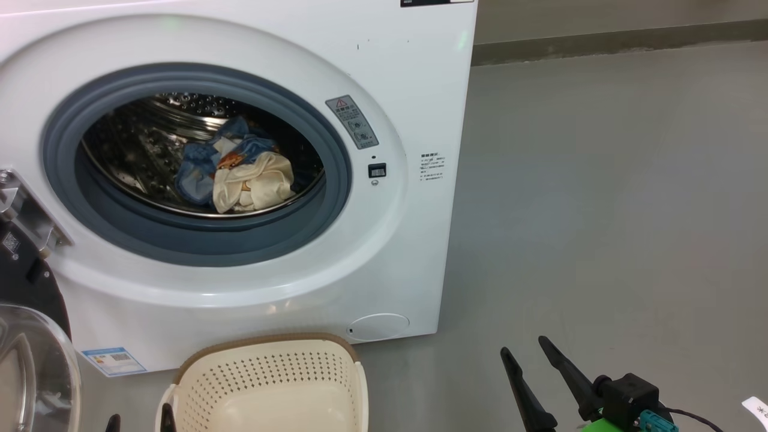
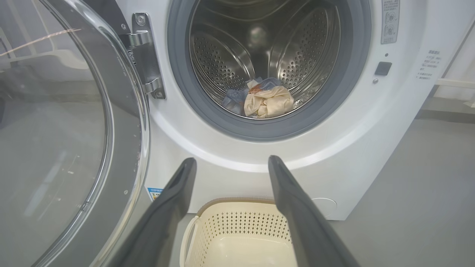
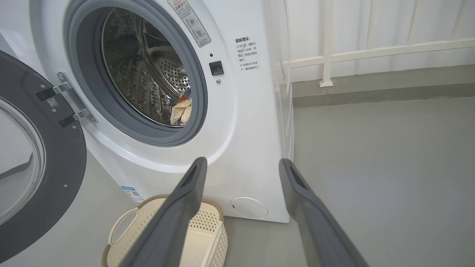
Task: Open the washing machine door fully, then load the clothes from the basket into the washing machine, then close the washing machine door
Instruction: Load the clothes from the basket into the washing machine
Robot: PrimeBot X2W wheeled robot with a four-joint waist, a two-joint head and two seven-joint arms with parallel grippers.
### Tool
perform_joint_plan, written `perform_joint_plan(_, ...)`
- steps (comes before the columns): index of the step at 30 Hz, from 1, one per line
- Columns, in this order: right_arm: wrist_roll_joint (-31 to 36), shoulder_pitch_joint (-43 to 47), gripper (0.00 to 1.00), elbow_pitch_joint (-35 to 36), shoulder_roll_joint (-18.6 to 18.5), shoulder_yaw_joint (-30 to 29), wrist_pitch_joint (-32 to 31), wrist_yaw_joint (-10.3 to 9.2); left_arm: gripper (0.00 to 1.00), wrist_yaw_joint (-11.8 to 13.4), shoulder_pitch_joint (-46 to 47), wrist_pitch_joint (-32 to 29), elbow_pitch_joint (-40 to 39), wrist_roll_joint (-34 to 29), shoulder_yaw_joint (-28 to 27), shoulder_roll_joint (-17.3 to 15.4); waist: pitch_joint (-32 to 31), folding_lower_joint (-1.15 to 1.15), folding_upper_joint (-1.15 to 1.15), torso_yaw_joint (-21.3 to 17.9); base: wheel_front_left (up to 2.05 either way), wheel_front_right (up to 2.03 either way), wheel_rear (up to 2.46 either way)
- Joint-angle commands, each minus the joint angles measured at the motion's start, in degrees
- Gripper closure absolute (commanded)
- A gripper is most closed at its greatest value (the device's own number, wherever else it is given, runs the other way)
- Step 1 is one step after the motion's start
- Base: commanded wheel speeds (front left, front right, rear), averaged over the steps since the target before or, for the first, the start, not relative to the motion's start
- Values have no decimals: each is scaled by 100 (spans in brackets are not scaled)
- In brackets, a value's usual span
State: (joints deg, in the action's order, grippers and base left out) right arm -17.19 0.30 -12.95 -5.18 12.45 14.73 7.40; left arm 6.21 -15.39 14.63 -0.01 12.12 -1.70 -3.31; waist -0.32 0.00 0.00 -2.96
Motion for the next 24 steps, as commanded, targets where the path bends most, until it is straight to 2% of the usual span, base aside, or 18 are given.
perform_joint_plan(1,84,-19,0,156,-30,113,27,9,0,-7,75,37,-100,-29,-221,1,0,0,0,0,0,0,0)
perform_joint_plan(7,103,-42,0,163,-30,93,27,9,0,77,96,37,-85,-73,-262,21,20,0,0,-7,0,0,0)
perform_joint_plan(17,162,-42,0,171,5,-6,27,9,0,-36,170,37,6,-133,-322,29,63,0,0,-19,0,0,0)
perform_joint_plan(24,307,-18,0,202,56,-192,27,9,0,30,136,37,-51,-162,-284,37,80,0,0,-35,0,0,0)
